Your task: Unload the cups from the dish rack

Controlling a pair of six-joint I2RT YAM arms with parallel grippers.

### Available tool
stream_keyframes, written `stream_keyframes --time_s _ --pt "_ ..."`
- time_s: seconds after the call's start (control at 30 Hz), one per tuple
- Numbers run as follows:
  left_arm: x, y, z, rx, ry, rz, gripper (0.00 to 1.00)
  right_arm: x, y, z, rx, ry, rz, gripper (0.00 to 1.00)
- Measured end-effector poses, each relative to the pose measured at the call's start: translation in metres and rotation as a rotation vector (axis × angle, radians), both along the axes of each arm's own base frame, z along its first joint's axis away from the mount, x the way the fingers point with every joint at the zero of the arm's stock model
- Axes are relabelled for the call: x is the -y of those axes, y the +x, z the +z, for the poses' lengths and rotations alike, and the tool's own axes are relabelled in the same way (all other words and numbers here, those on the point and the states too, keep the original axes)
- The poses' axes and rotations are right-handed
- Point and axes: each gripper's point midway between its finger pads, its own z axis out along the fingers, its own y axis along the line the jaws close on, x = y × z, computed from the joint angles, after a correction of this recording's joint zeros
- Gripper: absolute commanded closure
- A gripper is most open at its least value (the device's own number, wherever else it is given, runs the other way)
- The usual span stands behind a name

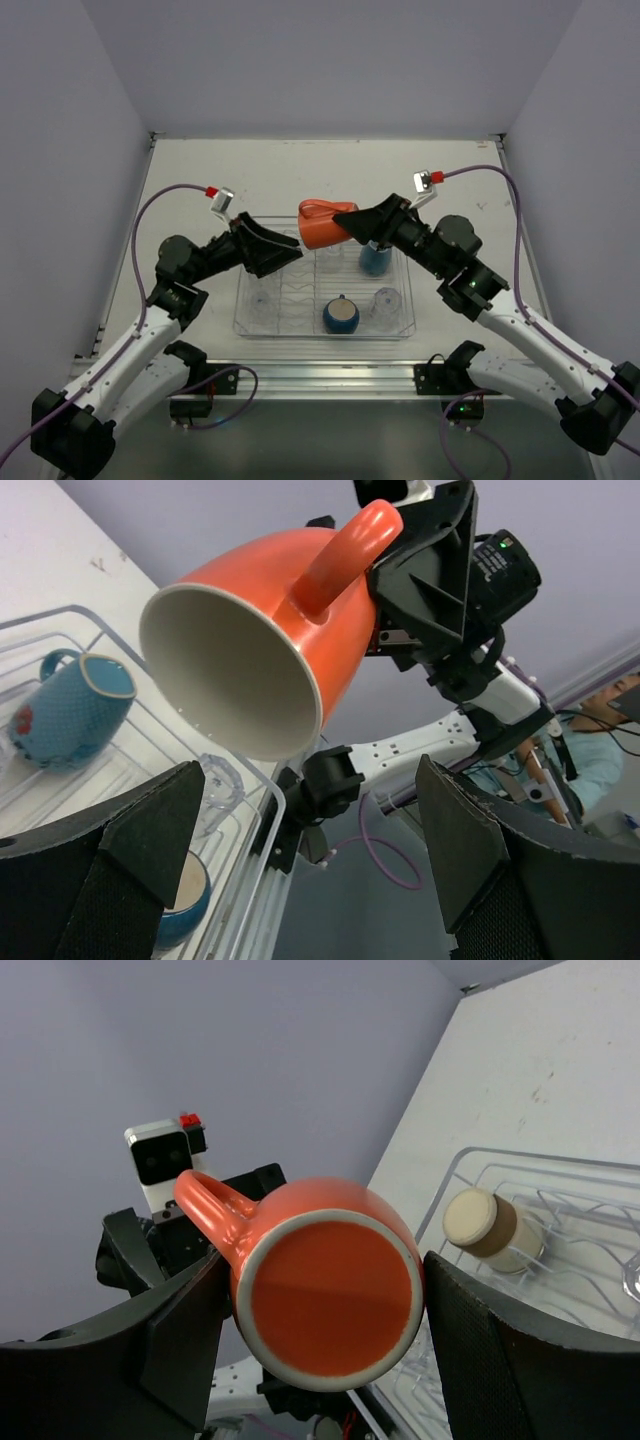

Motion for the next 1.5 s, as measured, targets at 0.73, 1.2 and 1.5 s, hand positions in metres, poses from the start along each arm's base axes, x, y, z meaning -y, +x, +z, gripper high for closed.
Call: stream_keyframes --time_s 0.73,1.2,1.5 --pt "0.018 -0.001 0.004 -0.019 -0.046 -0.06 0.84 -0.03 -0.007 -0.023 -0.091 0.07 0.151 0.8" --pt "0.014 0.01 0.016 0.001 0.031 0.047 1.0 -0.033 -0.004 -0.022 -0.067 0.118 0.167 0.01" --pt "-0.024 0.095 0.01 -0.042 0.385 0.478 1.0 -0.009 -0.015 -0.01 0.031 0.049 0.104 0.01"
